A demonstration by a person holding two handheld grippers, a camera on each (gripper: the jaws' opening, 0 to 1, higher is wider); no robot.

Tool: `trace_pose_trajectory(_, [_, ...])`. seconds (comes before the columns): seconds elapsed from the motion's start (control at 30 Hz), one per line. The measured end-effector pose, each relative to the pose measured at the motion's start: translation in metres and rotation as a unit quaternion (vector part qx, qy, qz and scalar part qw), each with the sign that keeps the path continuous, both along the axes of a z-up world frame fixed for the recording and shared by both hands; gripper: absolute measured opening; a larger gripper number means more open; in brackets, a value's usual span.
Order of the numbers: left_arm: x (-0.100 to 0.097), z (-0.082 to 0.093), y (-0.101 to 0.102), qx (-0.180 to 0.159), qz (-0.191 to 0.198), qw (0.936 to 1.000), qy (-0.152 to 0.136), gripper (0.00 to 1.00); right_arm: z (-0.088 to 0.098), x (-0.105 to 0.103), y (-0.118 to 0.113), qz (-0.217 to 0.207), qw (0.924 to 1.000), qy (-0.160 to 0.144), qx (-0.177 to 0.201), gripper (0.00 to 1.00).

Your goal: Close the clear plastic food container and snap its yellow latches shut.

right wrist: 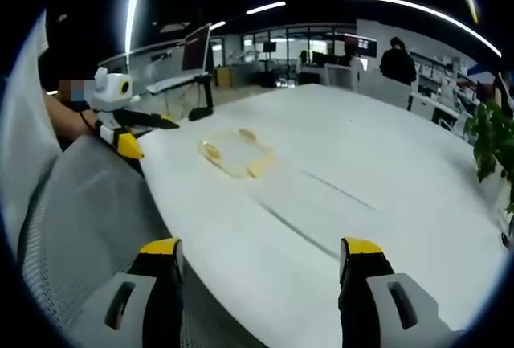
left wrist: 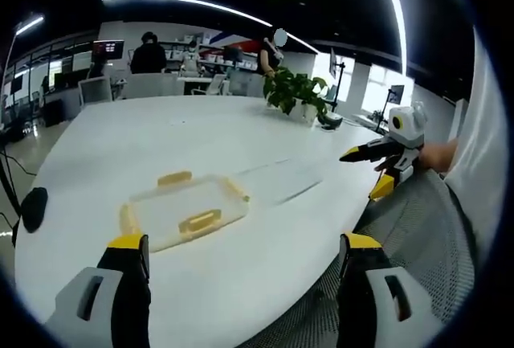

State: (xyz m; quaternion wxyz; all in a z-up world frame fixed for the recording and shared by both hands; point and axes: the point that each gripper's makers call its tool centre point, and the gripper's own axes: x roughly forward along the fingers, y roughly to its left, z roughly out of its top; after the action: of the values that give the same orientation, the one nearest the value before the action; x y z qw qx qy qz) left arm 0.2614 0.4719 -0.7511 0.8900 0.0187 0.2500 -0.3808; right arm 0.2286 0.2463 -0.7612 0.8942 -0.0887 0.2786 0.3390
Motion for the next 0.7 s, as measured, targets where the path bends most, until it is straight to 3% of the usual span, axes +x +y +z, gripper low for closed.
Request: trace_pose_trajectory(0.7, [-0.0003, 0.0028, -0.0025, -0.005, -0.010, 0.9999, -0.005, 0.99, 0.0030, 0.0019, 0.0060, 0.023, 0.9995, -0.010, -0.019, 0.81])
